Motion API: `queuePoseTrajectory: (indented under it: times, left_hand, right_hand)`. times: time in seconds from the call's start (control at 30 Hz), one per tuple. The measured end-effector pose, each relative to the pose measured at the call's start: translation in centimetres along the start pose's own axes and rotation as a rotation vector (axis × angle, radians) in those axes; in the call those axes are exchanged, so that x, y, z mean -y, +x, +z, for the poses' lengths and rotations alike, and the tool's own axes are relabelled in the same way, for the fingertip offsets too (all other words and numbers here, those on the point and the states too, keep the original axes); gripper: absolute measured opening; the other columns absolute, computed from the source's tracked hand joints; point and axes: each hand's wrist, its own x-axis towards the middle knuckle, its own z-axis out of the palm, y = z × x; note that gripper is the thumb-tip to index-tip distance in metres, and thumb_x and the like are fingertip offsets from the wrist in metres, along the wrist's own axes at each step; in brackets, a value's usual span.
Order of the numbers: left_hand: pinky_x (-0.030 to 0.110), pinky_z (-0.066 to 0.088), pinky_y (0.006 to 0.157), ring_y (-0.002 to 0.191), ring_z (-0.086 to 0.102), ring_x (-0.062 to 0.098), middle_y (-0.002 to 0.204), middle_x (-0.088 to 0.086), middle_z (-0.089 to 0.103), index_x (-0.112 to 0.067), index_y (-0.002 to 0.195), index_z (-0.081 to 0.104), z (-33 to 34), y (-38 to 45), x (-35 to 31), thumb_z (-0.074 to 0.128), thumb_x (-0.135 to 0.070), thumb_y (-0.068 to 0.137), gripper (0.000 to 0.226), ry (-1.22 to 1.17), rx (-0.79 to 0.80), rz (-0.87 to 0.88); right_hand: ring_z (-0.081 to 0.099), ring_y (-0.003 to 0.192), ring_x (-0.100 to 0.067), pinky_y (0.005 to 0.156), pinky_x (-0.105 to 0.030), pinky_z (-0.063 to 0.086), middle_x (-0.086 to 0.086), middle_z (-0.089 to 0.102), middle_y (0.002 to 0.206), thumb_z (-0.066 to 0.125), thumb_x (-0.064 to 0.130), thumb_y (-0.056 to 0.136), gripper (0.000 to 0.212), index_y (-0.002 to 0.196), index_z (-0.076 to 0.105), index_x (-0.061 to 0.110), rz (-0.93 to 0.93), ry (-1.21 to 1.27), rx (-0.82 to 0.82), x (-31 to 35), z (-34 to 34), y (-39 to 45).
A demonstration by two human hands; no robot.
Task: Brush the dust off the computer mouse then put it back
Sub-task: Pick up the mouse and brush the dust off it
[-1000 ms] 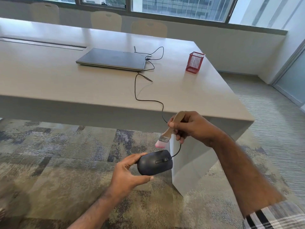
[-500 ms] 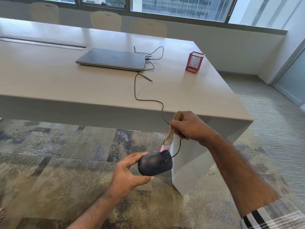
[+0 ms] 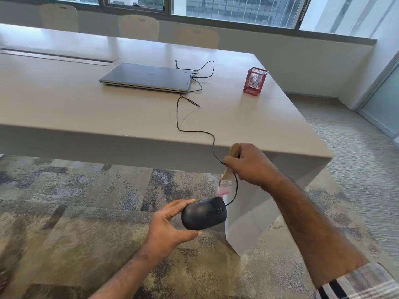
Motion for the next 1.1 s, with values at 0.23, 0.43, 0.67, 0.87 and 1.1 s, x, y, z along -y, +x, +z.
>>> queuePoseTrajectory:
  times: [0.23, 0.43, 0.67, 0.87, 1.1]
  left_hand:
    - [0.004, 0.044, 0.096, 0.119, 0.061, -0.005, 0.122, -0.029, 0.067, -0.059, 0.11, 0.071, 0.1, 0.1, -0.2, 0.094, -0.034, 0.042, 0.076, -0.017, -0.012, -0.014]
    - [0.024, 0.047, 0.104, 0.119, 0.064, 0.002, 0.121, -0.019, 0.071, -0.051, 0.11, 0.075, 0.1, 0.2, 0.2, 0.098, -0.038, 0.041, 0.075, -0.09, -0.046, -0.061]
    - [0.012, 0.053, 0.085, 0.103, 0.073, 0.004, 0.109, -0.012, 0.079, -0.049, 0.103, 0.078, 0.5, 0.8, -0.3, 0.099, -0.036, 0.038, 0.069, -0.163, -0.103, -0.091]
    - [0.014, 0.054, 0.087, 0.104, 0.074, 0.009, 0.11, -0.006, 0.079, -0.042, 0.103, 0.08, 0.3, 0.8, -0.4, 0.1, -0.033, 0.039, 0.068, -0.201, -0.111, -0.09]
    - [0.018, 0.056, 0.087, 0.106, 0.074, 0.011, 0.109, -0.005, 0.08, -0.029, 0.108, 0.078, 0.1, 0.7, -0.3, 0.099, -0.034, 0.038, 0.073, -0.241, -0.093, -0.144]
  right_hand:
    - [0.041, 0.051, -0.016, 0.052, -0.031, 0.038, -0.002, 0.046, 0.056, 0.062, 0.025, 0.08, 0.022, 0.066, 0.055, 0.009, -0.017, 0.032, 0.031, -0.2, 0.5, -0.4]
    - [0.043, 0.051, -0.006, 0.053, -0.025, 0.038, -0.006, 0.055, 0.062, 0.063, 0.02, 0.083, 0.021, 0.072, 0.057, 0.003, -0.033, -0.038, -0.137, -1.3, 0.3, -0.6]
    - [0.051, 0.041, -0.014, 0.042, -0.026, 0.043, -0.003, 0.063, 0.054, 0.06, 0.017, 0.092, 0.013, 0.08, 0.059, 0.011, -0.051, 0.403, -0.061, -0.1, 2.1, -1.7]
    - [0.053, 0.04, -0.003, 0.045, -0.022, 0.045, -0.004, 0.062, 0.059, 0.057, 0.011, 0.096, 0.012, 0.085, 0.058, 0.014, 0.007, 0.306, -0.16, -2.3, 2.3, -2.0]
    - [0.054, 0.043, -0.01, 0.043, -0.023, 0.045, -0.005, 0.063, 0.057, 0.055, 0.014, 0.097, 0.013, 0.086, 0.061, 0.015, 0.005, 0.371, -0.258, -3.1, 2.0, -2.0]
